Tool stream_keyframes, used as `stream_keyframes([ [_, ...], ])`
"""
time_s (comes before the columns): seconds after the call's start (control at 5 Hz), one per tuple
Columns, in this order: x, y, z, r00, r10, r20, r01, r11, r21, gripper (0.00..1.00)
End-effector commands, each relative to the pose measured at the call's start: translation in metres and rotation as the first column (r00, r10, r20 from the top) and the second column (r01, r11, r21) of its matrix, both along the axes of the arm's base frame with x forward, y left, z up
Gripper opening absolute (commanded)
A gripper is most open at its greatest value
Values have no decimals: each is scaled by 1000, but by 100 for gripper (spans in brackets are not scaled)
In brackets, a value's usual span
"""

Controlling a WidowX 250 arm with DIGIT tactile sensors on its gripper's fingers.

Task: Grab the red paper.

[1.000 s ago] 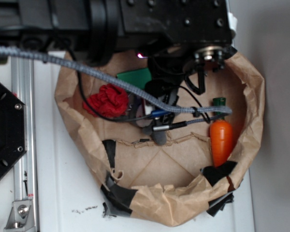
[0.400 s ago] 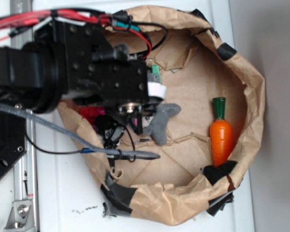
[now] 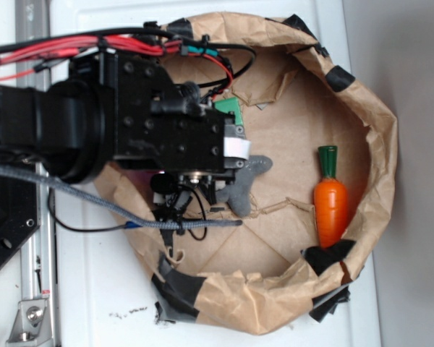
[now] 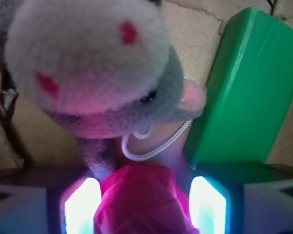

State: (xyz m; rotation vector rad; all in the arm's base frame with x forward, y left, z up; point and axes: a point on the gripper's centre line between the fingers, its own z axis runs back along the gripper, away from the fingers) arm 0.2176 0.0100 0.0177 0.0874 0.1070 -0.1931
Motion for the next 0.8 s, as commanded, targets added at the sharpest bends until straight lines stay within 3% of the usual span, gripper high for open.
stream_keyframes([
  [0.0, 12, 12, 4, 999, 24, 36, -23, 999, -38, 0],
  [0.2, 8, 11, 16, 1000, 19, 22, -18, 999, -50, 0],
  [0.4, 22, 10, 66, 988, 57, 146, -41, 993, -115, 0],
  [0.6, 49, 13, 115, 980, 98, 174, -49, 963, -264, 0],
])
